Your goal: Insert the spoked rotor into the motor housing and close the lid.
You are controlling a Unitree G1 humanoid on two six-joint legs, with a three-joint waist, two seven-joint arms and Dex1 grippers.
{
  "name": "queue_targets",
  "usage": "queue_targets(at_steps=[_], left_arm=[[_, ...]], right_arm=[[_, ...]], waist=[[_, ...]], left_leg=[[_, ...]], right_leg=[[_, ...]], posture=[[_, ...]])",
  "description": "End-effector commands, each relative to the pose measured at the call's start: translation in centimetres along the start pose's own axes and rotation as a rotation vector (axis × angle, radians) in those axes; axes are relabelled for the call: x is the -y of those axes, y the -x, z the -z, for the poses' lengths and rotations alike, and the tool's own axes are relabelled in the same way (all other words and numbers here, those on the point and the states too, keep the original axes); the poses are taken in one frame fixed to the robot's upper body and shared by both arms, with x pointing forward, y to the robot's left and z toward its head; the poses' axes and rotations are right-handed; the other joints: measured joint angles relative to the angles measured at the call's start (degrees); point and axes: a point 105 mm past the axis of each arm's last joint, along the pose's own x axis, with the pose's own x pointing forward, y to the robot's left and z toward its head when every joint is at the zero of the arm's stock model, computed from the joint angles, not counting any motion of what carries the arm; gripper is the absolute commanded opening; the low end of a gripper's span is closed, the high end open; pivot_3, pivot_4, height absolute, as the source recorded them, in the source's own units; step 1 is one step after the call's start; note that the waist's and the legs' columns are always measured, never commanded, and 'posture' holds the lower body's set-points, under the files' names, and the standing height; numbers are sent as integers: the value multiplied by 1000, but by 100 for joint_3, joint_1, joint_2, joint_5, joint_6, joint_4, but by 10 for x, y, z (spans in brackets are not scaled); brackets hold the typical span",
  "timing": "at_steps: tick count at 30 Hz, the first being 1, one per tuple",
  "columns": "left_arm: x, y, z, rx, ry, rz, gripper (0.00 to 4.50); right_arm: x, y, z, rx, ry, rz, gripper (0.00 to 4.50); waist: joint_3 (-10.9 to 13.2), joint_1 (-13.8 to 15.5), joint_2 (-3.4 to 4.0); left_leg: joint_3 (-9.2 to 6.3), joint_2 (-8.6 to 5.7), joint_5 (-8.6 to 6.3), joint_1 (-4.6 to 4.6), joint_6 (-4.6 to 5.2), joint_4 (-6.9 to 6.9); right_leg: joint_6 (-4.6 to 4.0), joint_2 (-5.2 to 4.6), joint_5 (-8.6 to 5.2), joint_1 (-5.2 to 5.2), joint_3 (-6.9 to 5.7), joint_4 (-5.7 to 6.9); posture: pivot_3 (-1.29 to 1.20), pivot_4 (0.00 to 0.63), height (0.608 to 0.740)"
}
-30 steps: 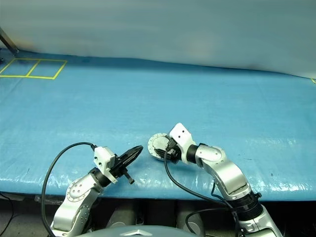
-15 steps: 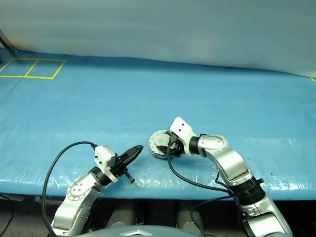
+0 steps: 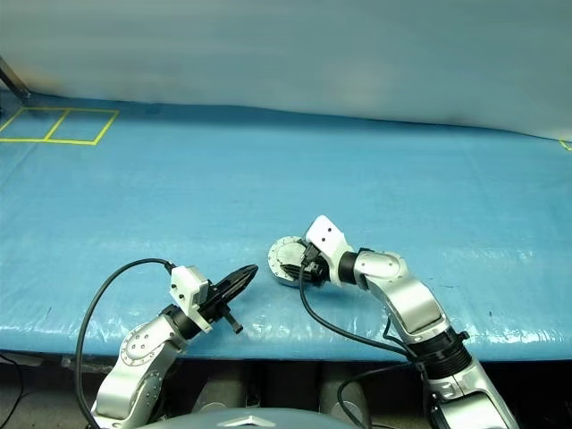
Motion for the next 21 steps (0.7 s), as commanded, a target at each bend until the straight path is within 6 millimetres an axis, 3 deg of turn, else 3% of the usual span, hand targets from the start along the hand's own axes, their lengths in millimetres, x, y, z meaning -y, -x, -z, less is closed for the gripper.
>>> queue_targets(at_steps=[1, 21], left_arm=[[3, -2, -4, 21, -3, 23, 0], [2, -3, -2, 14, 3, 10, 0]], right_arm=[[-4, -1, 5, -10, -10, -11, 3025], [9, -7, 12, -100, 49, 32, 3025]], waist=[[0, -1, 0], [0, -8, 2]], left_leg=[[0, 0, 0, 0, 0, 0], [0, 0, 0, 3, 0, -1]], right_leg=[[-1, -1, 0, 0, -1, 0], [-2, -10, -1, 1, -6, 0]], posture=[[0, 150, 740], [0, 150, 740]])
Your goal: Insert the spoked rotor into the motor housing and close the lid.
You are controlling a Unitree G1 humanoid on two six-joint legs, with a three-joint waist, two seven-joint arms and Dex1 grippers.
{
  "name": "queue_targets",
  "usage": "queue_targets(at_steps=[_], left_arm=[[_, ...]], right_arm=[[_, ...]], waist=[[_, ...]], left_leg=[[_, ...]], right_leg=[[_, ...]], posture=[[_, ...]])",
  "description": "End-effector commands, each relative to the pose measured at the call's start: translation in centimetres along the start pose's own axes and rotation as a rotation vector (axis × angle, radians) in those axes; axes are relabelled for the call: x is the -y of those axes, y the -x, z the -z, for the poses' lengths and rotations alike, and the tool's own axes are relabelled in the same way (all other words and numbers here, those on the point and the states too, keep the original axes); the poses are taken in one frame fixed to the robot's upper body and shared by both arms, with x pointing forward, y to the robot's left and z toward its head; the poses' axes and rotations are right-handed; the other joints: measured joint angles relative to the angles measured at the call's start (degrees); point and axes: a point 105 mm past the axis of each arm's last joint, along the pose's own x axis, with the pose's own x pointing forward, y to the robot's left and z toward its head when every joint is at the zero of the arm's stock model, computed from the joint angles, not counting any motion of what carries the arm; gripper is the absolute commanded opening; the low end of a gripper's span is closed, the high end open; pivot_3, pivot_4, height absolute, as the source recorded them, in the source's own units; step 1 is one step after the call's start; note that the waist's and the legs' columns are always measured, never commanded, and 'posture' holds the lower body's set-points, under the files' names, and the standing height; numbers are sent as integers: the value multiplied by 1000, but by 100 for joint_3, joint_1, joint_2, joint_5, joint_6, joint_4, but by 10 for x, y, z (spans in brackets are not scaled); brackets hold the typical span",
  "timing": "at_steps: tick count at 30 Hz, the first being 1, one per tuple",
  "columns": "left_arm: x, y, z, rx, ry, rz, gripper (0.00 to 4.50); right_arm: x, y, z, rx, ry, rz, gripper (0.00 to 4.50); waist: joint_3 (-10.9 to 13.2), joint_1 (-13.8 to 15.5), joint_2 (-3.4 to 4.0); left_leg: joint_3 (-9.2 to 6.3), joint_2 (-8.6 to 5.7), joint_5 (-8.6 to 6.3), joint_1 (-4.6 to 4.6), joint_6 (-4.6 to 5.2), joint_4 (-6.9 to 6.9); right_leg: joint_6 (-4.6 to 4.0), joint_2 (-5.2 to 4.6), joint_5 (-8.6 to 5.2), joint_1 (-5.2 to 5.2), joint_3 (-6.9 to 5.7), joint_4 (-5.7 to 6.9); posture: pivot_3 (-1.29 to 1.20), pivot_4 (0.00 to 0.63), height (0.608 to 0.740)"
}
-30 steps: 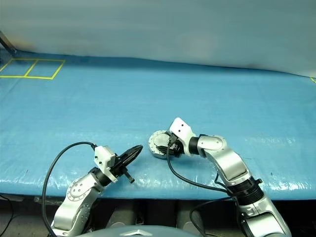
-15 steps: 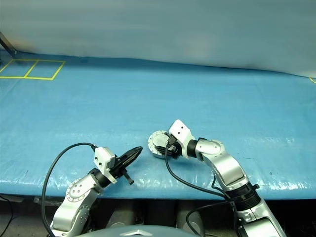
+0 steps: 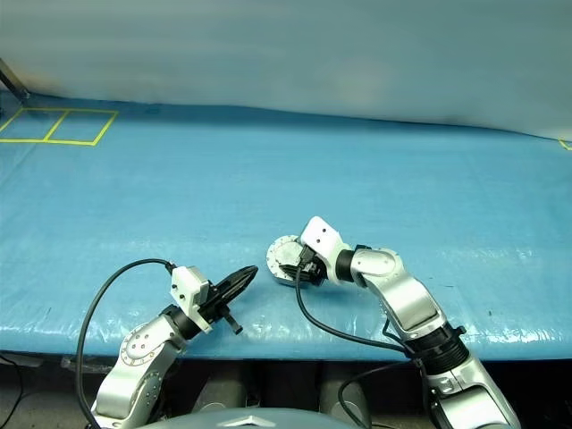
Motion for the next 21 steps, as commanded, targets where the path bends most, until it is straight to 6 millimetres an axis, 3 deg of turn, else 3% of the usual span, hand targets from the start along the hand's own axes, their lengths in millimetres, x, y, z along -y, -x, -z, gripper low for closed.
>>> queue_targets(at_steps=[1, 5, 9, 17, 21], left_arm=[[3, -3, -5, 23, 1, 15, 0], [-4, -6, -7, 27, 50, -47, 0], [-26, -19, -18, -12, 163, -168, 0], [-48, -45, -33, -193, 408, -29, 0], [-45, -59, -35, -279, 452, 74, 0]], right_arm=[[5, -2, 14, -66, -30, 36, 3025], [2, -3, 17, -74, -25, 26, 3025], [3, -2, 16, -74, -25, 26, 3025], [4, -2, 16, -74, -28, 30, 3025], [2, -3, 17, -70, -39, 28, 3025]], waist=[[0, 2, 0], [0, 1, 0], [0, 6, -1], [0, 6, -4], [-1, 0, -6]], left_leg=[[0, 0, 0, 1, 0, 0], [0, 0, 0, 3, -1, 0], [-4, 0, 1, 3, -2, 1], [-8, -2, 4, 6, -2, 2], [-6, -5, 6, 11, -2, 2]], right_leg=[[0, -1, 0, 0, 0, 0], [0, -7, 0, 2, -3, 0], [18, -9, -8, 6, -11, 1], [23, 33, -7, 16, -15, 2], [28, 44, -5, 37, -1, 2]], posture=[[0, 150, 740], [0, 150, 740], [0, 150, 740], [0, 150, 740], [0, 150, 740]])
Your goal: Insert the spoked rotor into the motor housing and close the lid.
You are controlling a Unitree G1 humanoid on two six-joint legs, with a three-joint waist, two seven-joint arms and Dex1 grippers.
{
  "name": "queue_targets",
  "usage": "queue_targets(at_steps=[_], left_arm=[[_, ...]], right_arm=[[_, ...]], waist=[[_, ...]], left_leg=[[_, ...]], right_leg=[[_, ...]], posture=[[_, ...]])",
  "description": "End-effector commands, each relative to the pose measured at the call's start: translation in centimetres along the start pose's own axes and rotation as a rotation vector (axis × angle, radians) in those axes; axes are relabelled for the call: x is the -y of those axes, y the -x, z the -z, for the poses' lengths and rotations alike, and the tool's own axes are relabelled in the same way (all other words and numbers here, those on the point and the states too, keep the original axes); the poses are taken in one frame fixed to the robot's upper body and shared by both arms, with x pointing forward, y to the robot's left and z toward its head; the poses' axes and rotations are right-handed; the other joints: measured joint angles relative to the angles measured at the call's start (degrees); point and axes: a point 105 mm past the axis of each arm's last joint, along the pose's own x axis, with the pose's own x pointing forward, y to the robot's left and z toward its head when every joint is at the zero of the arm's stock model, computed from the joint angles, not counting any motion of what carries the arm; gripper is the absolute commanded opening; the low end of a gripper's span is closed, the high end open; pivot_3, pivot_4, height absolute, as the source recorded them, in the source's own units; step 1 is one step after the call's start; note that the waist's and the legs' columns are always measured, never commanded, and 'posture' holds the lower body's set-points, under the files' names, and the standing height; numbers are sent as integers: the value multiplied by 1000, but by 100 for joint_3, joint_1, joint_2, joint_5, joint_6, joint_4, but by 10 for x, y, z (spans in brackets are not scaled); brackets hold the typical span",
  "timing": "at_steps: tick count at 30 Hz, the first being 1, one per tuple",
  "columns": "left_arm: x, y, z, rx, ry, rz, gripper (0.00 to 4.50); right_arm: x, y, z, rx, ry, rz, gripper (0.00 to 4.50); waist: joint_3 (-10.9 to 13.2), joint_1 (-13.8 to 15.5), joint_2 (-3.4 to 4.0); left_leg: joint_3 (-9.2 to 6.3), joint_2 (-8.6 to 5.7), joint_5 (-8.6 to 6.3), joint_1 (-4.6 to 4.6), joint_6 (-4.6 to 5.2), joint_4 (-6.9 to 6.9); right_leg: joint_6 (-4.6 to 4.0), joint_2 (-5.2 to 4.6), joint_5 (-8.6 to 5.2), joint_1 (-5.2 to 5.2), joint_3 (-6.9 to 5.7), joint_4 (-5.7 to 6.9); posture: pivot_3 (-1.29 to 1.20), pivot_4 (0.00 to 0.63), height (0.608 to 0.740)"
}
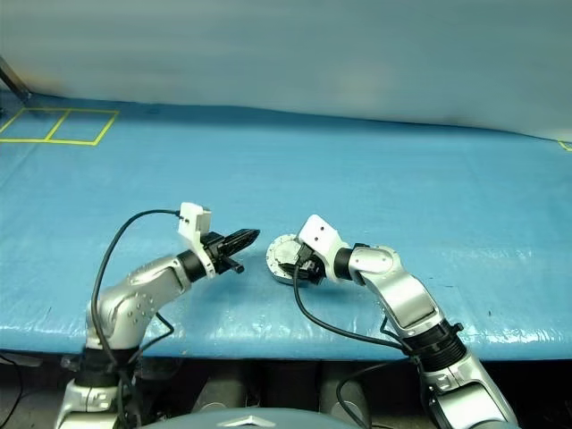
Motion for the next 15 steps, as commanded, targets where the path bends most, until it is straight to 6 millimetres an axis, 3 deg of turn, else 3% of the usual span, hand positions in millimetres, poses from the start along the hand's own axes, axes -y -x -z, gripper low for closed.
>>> queue_targets(at_steps=[1, 6, 15], left_arm=[[4, -9, 0, -76, 25, 61, 0], [11, -19, 3, -144, 2, 102, 0], [9, -25, 27, -290, -66, 81, 0]], right_arm=[[1, -1, 17, -60, -40, 22, 3025], [0, 0, 17, -56, -46, 24, 3025], [-4, 0, 18, -57, -60, 18, 3025]], waist=[[0, 0, 0], [1, 0, -2], [0, 9, -2]], left_leg=[[0, 0, 0, -2, 0, 0], [-1, 3, 3, -3, -6, -5], [-2, 4, 3, -2, -9, -10]], right_leg=[[-1, 2, 1, 2, 5, 1], [-13, 15, 8, 1, 20, 2], [-23, 11, 8, -3, 23, -1]], posture=[[0, 150, 740], [0, 150, 740], [0, 150, 740]])
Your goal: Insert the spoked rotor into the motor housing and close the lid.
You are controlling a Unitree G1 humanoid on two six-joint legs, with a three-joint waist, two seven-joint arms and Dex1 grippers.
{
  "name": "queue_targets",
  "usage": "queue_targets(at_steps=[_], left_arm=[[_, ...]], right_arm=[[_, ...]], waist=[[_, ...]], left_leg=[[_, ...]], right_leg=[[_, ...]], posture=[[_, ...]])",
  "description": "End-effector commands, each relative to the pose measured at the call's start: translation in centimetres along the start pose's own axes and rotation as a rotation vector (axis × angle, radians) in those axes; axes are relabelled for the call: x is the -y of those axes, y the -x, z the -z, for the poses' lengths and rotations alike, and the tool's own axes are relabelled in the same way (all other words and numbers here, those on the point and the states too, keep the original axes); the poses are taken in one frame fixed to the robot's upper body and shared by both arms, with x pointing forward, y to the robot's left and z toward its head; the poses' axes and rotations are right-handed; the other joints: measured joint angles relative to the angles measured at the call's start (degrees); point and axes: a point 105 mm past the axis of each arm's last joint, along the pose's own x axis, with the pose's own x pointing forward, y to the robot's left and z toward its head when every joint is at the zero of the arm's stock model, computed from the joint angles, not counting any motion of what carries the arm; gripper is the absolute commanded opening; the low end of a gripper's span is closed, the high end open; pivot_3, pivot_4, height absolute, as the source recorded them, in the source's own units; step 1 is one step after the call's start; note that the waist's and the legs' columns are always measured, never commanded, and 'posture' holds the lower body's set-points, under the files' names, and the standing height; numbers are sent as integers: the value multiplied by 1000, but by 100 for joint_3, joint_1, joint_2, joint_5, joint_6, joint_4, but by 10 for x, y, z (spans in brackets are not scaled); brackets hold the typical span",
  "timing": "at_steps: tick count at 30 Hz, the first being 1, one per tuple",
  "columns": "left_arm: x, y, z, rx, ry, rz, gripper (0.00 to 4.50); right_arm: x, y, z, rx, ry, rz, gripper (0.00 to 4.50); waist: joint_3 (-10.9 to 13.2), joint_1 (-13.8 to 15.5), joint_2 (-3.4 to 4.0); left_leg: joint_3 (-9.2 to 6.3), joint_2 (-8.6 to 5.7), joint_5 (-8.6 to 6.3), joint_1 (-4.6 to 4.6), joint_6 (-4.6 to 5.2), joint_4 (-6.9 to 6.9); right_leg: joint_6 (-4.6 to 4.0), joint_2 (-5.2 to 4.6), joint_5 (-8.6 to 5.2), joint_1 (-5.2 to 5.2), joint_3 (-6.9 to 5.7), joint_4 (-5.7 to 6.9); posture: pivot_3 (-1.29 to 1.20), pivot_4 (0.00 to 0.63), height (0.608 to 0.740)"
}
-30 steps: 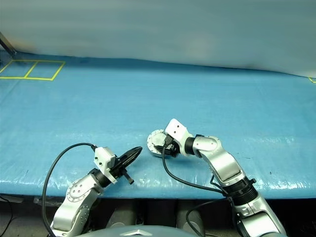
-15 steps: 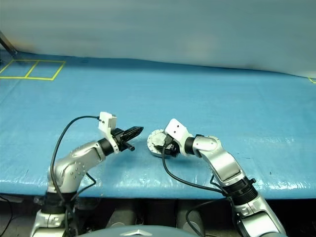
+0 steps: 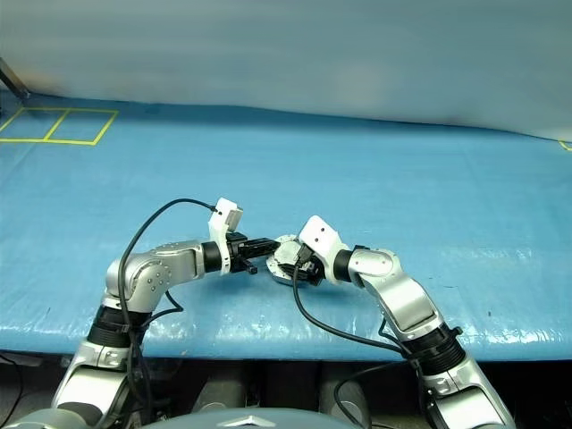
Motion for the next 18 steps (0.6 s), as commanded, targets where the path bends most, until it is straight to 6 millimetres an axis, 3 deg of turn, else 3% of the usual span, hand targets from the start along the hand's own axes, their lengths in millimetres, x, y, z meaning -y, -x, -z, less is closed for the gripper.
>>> queue_targets(at_steps=[1, 18], left_arm=[[-2, -4, 14, -75, -10, -14, 0], [-17, 9, 20, -47, 34, -132, 0]], right_arm=[[-2, 0, 17, -66, -44, 4, 3025], [-7, -2, 20, -64, -55, -4, 3025]], waist=[[-1, 0, -1], [-4, 0, -4]], left_leg=[[0, 0, 0, 1, 0, 0], [-7, -4, -1, 6, 1, -8]], right_leg=[[0, -1, 0, -2, 0, -1], [-7, -49, -3, -9, -17, -7]], posture=[[0, 150, 740], [0, 150, 740]])
